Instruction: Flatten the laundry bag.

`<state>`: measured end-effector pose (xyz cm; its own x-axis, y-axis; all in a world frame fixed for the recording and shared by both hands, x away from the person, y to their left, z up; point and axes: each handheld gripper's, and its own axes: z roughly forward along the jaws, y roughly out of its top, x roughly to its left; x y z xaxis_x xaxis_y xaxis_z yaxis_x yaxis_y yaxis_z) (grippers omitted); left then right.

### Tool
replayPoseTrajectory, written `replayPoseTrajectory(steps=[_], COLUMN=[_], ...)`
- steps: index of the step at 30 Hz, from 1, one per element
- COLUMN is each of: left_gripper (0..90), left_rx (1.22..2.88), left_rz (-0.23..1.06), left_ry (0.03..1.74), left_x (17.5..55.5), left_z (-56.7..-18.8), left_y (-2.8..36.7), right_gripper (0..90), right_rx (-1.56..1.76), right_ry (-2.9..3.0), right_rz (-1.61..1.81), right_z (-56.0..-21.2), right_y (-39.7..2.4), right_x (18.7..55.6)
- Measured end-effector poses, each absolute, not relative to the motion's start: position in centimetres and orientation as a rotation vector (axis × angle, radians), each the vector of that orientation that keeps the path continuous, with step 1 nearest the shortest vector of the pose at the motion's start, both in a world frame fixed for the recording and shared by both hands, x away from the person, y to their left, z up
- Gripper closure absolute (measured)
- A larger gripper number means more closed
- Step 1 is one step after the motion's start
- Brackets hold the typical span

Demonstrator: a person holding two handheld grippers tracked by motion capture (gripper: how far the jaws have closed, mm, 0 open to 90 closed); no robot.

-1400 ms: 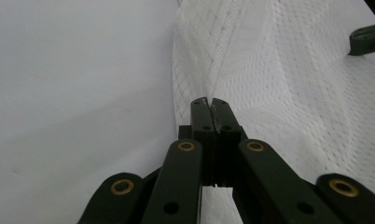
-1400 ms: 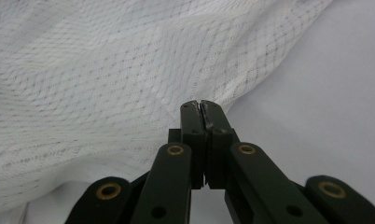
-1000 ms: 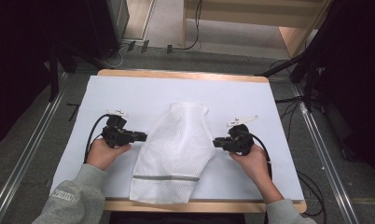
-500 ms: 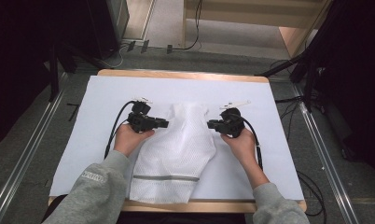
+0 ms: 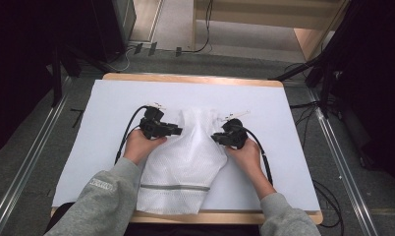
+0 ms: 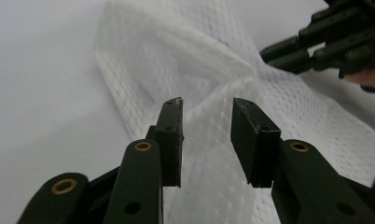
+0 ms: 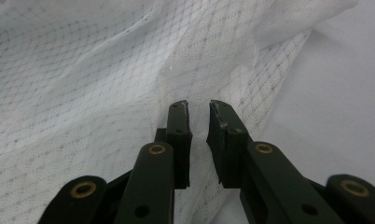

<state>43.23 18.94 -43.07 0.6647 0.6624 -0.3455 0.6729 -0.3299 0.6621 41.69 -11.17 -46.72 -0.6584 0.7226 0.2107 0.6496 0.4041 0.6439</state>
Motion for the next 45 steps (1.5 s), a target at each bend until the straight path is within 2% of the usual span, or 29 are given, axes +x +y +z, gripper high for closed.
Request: replayPoseTrajectory(steps=[5, 11, 14, 16, 22, 26, 29, 30, 32, 34, 36, 45], left_gripper=[67.1, 62.1, 62.7, 67.5, 90.0, 90.0, 90.0, 90.0, 90.0, 90.0, 90.0, 90.0], left_rx=[2.046, 2.081, 2.109, 2.141, 2.176, 2.149, 2.124, 2.112, 2.108, 2.086, 2.088, 2.017], left_rz=[-0.025, -0.034, -0.034, -0.039, -0.014, -0.046, -0.048, -0.048, -0.043, -0.054, -0.046, -0.073], left_ry=[1.07, 1.073, 1.075, 1.064, 1.025, 1.038, 1.045, 1.05, 1.058, 1.074, 1.083, 1.15], left_x=[45.2, 46.7, 46.9, 46.9, 46.6, 46.8, 46.8, 46.8, 46.9, 46.9, 46.9, 47.1], left_z=[-42.9, -44.6, -45.4, -46.0, -46.2, -46.0, -45.4, -45.2, -44.8, -44.7, -44.4, -43.0], left_y=[19.5, 18.1, 17.5, 17.2, 16.7, 17.2, 17.9, 18.1, 18.8, 19.3, 19.9, 23.7], right_gripper=[80.2, 80.2, 79.3, 76.1, 66.9, 59.2, 58.4, 59.1, 66.8, 80.4, 89.7, 90.0], right_rx=[1.242, 1.278, 1.292, 1.303, 1.361, 1.377, 1.407, 1.393, 1.403, 1.418, 1.419, 1.465], right_ry=[2.546, 2.486, 2.459, 2.447, 2.371, 2.309, 2.298, 2.305, 2.333, 2.353, 2.366, 2.392], right_rz=[1.101, 1.154, 1.173, 1.185, 1.166, 1.184, 1.194, 1.174, 1.131, 1.104, 1.082, 1.115], right_z=[-46.7, -45.8, -45.5, -45.5, -45.9, -45.9, -46.2, -46.4, -46.7, -46.9, -47.0, -46.0], right_y=[-11.2, -12.2, -12.6, -12.6, -12.5, -12.4, -11.8, -11.6, -11.0, -10.7, -10.4, -11.7], right_x=[41.7, 42.8, 43.7, 44.5, 47.1, 48.4, 49.3, 49.4, 49.7, 49.9, 49.9, 49.8])
